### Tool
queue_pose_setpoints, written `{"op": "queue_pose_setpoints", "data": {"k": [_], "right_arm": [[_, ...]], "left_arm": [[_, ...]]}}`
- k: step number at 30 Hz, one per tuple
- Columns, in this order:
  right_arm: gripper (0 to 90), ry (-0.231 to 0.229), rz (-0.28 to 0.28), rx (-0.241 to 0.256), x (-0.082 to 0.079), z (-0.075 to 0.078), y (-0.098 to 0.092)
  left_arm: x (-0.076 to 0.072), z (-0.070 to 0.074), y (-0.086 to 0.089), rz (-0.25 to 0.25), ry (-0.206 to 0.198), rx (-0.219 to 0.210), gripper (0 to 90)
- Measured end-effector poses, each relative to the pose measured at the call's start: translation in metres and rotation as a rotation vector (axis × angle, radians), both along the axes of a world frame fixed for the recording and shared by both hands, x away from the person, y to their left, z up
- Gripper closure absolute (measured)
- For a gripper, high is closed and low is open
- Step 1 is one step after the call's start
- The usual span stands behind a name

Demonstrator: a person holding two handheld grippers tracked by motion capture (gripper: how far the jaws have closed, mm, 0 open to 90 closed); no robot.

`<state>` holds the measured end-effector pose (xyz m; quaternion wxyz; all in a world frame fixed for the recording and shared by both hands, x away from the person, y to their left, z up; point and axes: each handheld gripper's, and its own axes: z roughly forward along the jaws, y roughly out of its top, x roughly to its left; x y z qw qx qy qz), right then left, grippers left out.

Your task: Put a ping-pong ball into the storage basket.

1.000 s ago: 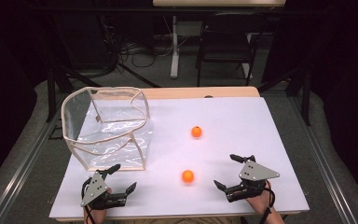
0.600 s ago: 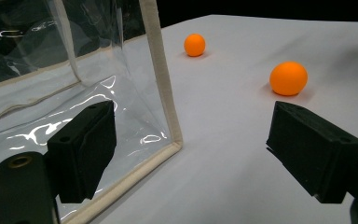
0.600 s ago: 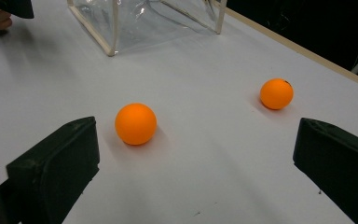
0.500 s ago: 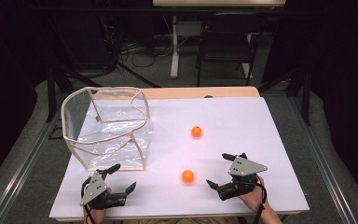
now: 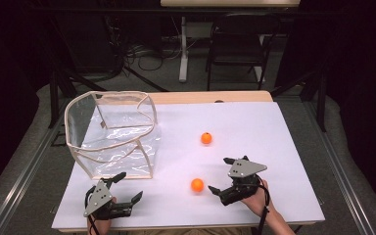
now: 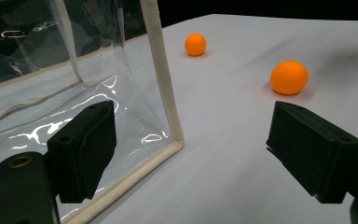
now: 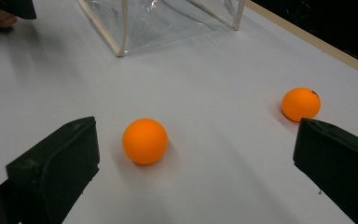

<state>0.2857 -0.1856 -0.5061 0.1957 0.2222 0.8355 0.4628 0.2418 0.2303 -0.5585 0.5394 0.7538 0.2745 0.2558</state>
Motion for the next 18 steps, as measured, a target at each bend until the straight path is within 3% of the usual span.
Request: {"op": "queue_pose_setpoints", "data": {"k": [18], "right_arm": [[0.0, 0.05, 0.052, -0.057, 0.015, 0.005, 0.024]], "left_arm": [[0.002, -0.001, -0.002, -0.005, 0.005, 0.0, 15.7]]}}
